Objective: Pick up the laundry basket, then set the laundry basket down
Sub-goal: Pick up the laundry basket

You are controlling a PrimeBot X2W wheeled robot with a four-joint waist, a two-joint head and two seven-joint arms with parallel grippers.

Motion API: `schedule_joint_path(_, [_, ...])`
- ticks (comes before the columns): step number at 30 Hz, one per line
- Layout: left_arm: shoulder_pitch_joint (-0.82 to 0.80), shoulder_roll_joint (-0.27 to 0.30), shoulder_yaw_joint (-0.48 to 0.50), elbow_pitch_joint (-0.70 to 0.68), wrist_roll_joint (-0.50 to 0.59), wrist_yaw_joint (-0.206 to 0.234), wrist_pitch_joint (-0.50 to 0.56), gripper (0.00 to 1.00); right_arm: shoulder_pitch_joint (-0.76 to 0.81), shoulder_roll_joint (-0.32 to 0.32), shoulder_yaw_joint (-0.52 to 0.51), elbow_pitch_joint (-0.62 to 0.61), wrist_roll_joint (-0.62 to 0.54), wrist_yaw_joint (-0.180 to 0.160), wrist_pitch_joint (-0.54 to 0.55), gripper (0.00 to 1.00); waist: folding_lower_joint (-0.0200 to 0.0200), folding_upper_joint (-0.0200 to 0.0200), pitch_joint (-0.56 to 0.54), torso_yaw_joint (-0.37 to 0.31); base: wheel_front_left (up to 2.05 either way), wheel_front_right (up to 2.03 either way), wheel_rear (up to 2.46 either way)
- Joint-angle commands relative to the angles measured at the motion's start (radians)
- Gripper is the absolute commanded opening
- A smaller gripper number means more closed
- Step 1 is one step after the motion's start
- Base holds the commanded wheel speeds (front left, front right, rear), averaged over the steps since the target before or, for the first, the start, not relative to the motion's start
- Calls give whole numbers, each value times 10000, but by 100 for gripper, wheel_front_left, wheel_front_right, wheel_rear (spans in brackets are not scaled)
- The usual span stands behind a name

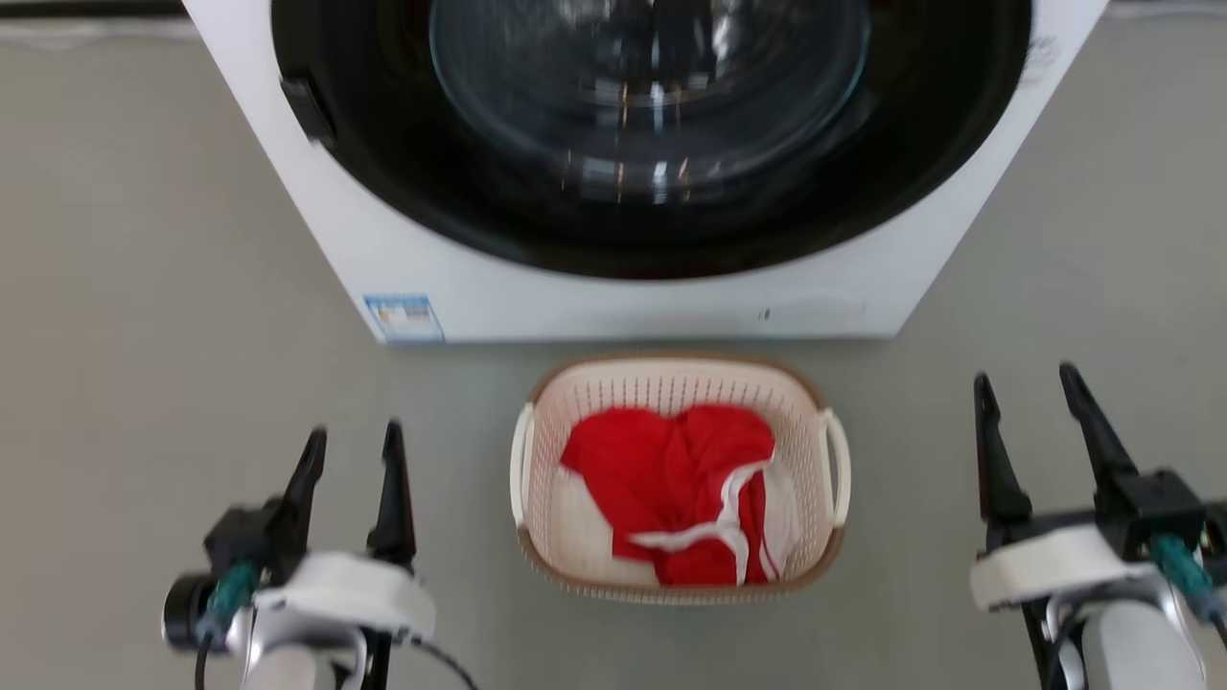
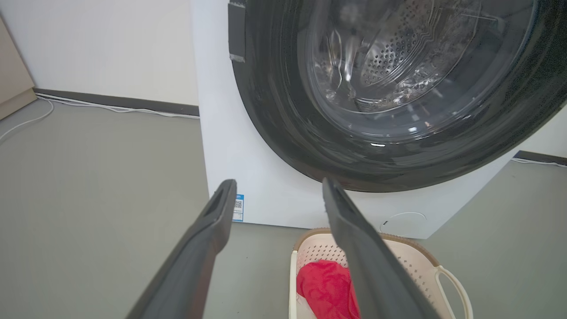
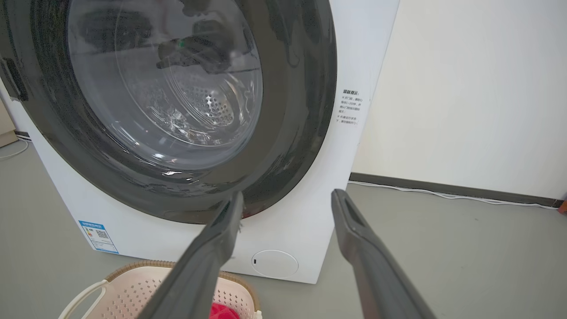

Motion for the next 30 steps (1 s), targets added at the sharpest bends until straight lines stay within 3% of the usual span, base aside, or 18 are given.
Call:
schedule_joint_path(1, [-495, 100, 232, -144, -4, 94, -61, 100, -377, -121, 249, -119, -159, 63, -137, 100, 0, 0, 765, 94, 0, 0, 0])
schedule_joint_path(14, [-3345, 100, -729, 1822, -251, 166, -61, 100, -2721, -121, -202, 1740, -609, 63, -138, 100, 0, 0, 3878, 393, 0, 0, 0])
schedule_joint_path(21, [-4490, 100, -1134, 3547, -509, 29, -61, 100, -3705, -121, -396, 3214, -694, 63, -138, 100, 0, 0, 4884, 262, 0, 0, 0])
schedule_joint_path(30, [-5672, 100, -1605, 5006, -1118, -108, -61, 100, -4167, -121, -332, 3947, -776, 63, -138, 100, 0, 0, 5832, 279, 0, 0, 0])
